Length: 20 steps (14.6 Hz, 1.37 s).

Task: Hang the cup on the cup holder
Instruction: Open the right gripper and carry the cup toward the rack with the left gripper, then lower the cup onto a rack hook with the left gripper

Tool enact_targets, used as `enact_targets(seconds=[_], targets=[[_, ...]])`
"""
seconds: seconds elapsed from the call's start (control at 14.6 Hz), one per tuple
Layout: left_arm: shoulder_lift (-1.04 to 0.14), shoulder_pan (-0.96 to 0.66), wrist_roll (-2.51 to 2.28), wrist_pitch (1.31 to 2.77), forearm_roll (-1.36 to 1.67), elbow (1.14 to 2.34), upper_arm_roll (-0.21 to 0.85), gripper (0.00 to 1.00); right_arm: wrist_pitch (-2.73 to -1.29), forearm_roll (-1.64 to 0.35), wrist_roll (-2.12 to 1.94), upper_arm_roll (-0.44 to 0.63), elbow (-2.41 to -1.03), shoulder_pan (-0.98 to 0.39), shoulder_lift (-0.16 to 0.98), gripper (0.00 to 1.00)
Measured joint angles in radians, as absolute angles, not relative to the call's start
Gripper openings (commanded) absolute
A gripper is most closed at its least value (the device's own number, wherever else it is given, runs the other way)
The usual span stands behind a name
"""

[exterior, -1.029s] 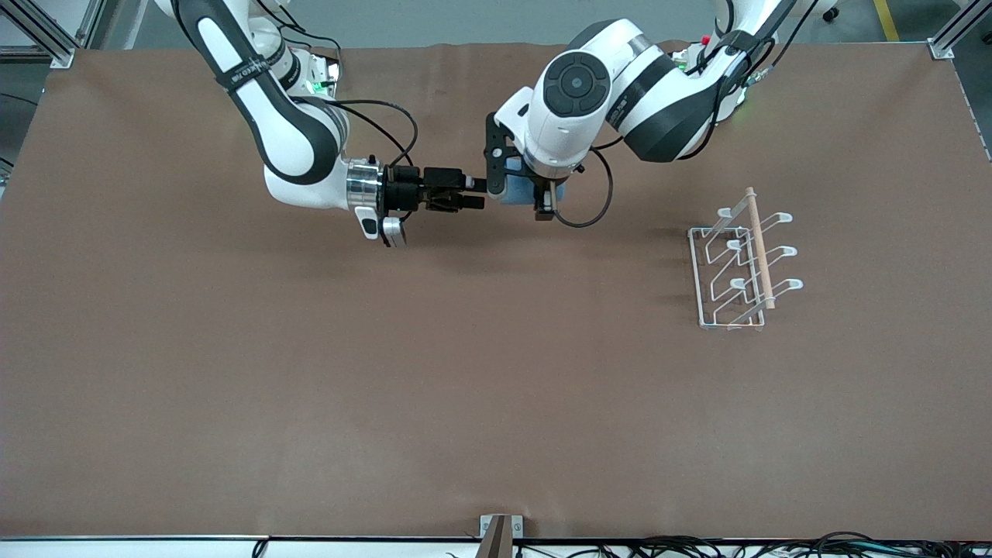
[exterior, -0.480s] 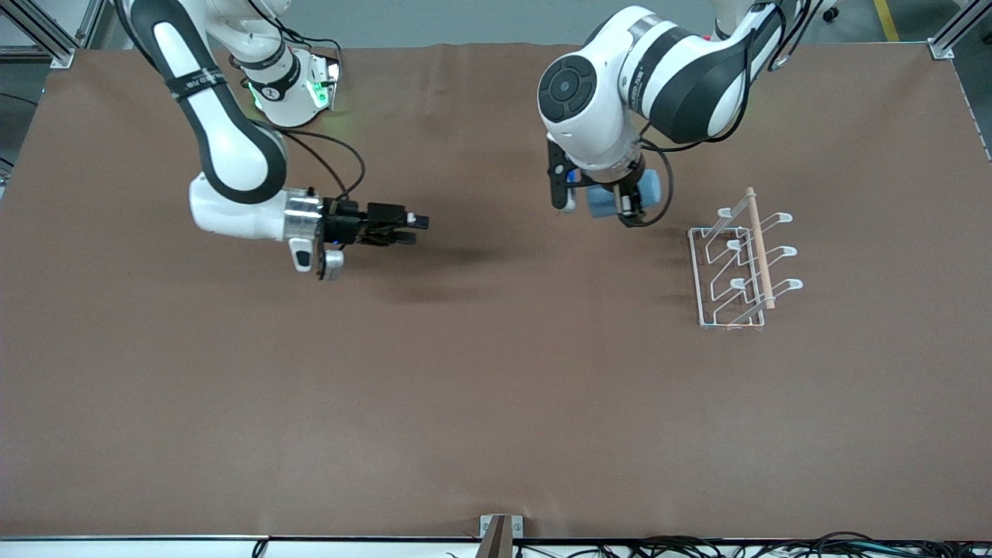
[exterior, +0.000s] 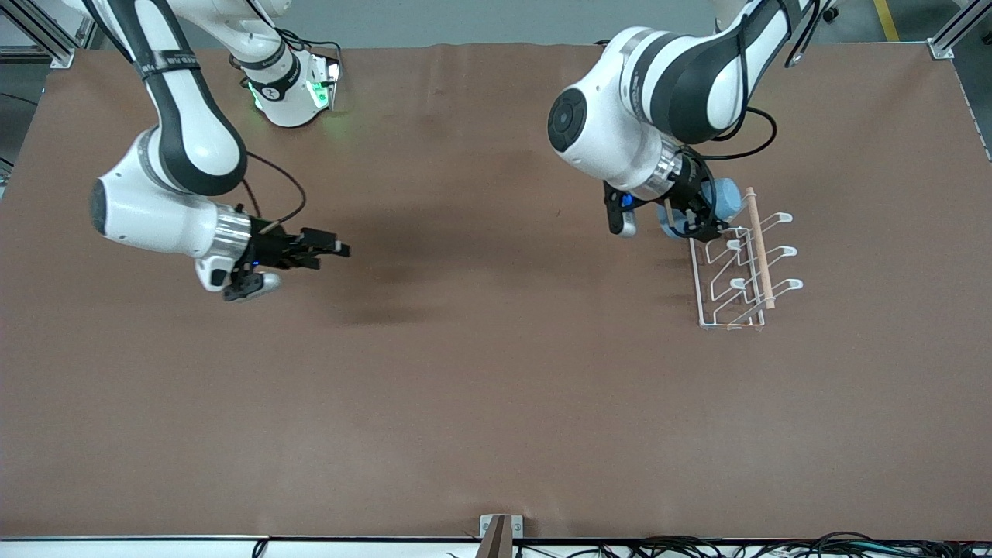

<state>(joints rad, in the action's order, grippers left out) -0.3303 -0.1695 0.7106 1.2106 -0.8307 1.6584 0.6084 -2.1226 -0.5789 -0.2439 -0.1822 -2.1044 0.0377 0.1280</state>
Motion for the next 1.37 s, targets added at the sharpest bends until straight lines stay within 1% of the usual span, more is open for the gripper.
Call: enact_targets(seconds=[0.21, 0.34, 0.55, 0.69, 0.75, 1.03, 1.17, 1.37], targets=[[-0.396, -0.149, 0.701, 1.189, -0.990, 1.703, 0.607, 0.00, -2.123, -0.294, -0.091, -0.140, -2.042, 0.038, 0.125, 1.00], [-0.437, -0.129, 0.663, 1.188, -1.070, 1.747, 0.605, 0.00, -2.123, -0.144, 0.003, -0.118, -2.002, 0.038, 0.125, 1.00], [-0.484, -0.101, 0.642, 1.186, -1.150, 1.788, 0.602, 0.00, -2.122, -0.050, 0.034, -0.081, -1.933, 0.037, 0.113, 1.00], [-0.501, -0.079, 0.636, 1.184, -1.206, 1.811, 0.600, 0.00, -2.089, 0.013, 0.038, -0.051, -1.879, 0.037, 0.088, 1.00], [-0.513, -0.071, 0.634, 1.184, -1.233, 1.817, 0.600, 0.00, -2.046, 0.032, 0.038, -0.034, -1.843, 0.037, 0.074, 1.00], [-0.567, -0.069, 0.595, 1.184, -1.279, 1.821, 0.600, 0.01, -1.710, 0.047, 0.048, 0.017, -1.627, 0.036, 0.035, 1.00], [-0.590, -0.073, 0.590, 1.184, -1.297, 1.821, 0.601, 0.01, -1.635, 0.047, 0.049, 0.044, -1.573, 0.034, 0.016, 1.00], [-0.617, -0.077, 0.583, 1.182, -1.307, 1.822, 0.601, 0.01, -1.579, 0.046, 0.123, 0.054, -1.560, 0.024, -0.023, 1.00]])
